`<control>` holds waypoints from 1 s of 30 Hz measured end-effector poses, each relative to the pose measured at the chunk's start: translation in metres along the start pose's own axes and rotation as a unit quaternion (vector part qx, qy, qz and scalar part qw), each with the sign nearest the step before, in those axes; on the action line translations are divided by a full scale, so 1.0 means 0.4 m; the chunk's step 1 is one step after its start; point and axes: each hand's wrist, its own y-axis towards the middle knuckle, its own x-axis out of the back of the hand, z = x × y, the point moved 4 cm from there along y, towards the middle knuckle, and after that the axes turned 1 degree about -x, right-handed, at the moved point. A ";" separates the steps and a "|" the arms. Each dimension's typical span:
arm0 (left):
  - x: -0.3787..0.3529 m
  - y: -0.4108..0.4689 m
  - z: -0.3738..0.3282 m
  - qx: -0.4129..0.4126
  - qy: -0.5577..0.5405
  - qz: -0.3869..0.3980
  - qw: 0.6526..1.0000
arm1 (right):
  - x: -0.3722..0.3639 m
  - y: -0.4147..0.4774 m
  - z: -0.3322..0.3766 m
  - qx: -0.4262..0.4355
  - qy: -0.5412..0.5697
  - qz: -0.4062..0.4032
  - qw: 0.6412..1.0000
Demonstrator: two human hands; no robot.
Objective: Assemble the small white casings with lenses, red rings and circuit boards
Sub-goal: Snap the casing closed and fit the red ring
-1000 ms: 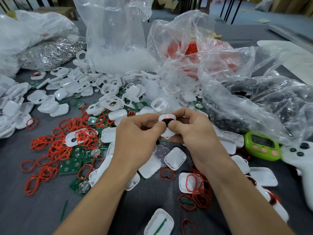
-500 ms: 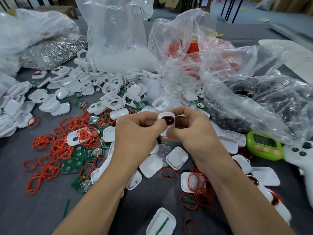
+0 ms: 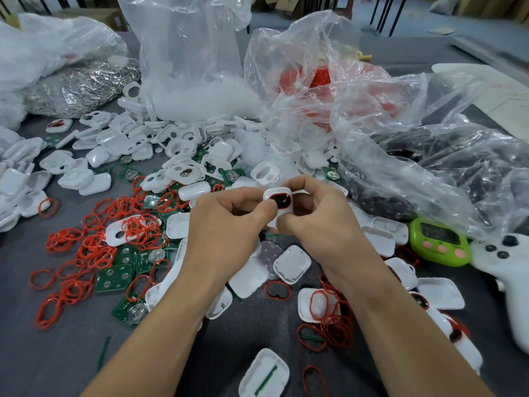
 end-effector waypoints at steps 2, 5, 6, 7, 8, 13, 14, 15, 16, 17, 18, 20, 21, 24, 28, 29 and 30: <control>0.000 0.001 0.000 0.001 0.000 0.000 1.000 | 0.001 0.001 0.002 -0.002 0.005 0.001 1.000; -0.002 0.000 0.000 0.006 0.005 0.005 1.000 | 0.003 0.003 0.000 -0.010 0.009 0.003 1.000; -0.002 0.000 0.000 0.008 0.004 0.006 1.000 | 0.004 0.003 -0.001 -0.012 0.010 0.004 1.000; -0.003 0.000 0.000 0.009 0.004 0.007 1.000 | 0.004 0.003 -0.002 -0.014 0.011 0.006 1.000; -0.002 -0.001 0.000 0.010 0.005 0.008 1.000 | 0.004 0.003 -0.002 -0.016 0.015 0.007 1.000; -0.003 -0.004 -0.001 0.000 0.021 0.018 1.000 | 0.009 0.006 -0.010 -0.030 0.023 -0.011 0.999; -0.003 -0.004 -0.001 -0.001 0.027 0.017 1.000 | 0.008 0.005 -0.009 -0.030 0.027 -0.001 0.999; -0.003 -0.003 -0.001 0.001 0.028 0.014 1.000 | 0.006 0.005 -0.007 -0.029 0.037 0.016 0.999; -0.002 -0.002 -0.002 0.003 0.028 0.012 1.000 | 0.004 0.005 -0.006 -0.028 0.054 0.034 0.998; -0.001 -0.001 -0.002 0.006 0.027 0.009 1.000 | 0.005 0.005 -0.003 -0.027 0.073 0.046 0.996; 0.000 -0.001 -0.002 0.007 0.026 0.008 1.000 | 0.006 0.006 -0.001 -0.030 0.088 0.052 0.994; -0.001 -0.001 0.000 0.008 0.025 0.008 1.000 | 0.012 0.008 0.000 -0.043 0.102 0.047 0.993; -0.001 -0.001 0.001 0.007 0.027 0.010 1.000 | 0.014 0.009 -0.002 -0.047 0.105 0.036 0.993; -0.002 -0.004 -0.002 -0.003 0.046 0.009 0.999 | 0.014 0.010 -0.008 -0.048 0.099 0.002 0.994; -0.001 -0.004 -0.007 -0.003 0.049 -0.004 0.999 | 0.013 0.011 -0.006 -0.035 0.086 0.016 0.996; -0.001 -0.005 -0.008 -0.001 0.047 -0.007 0.999 | 0.015 0.011 -0.005 -0.033 0.083 0.025 0.996; -0.001 -0.005 -0.008 0.001 0.045 -0.012 0.999 | 0.015 0.010 -0.004 -0.031 0.079 0.034 0.996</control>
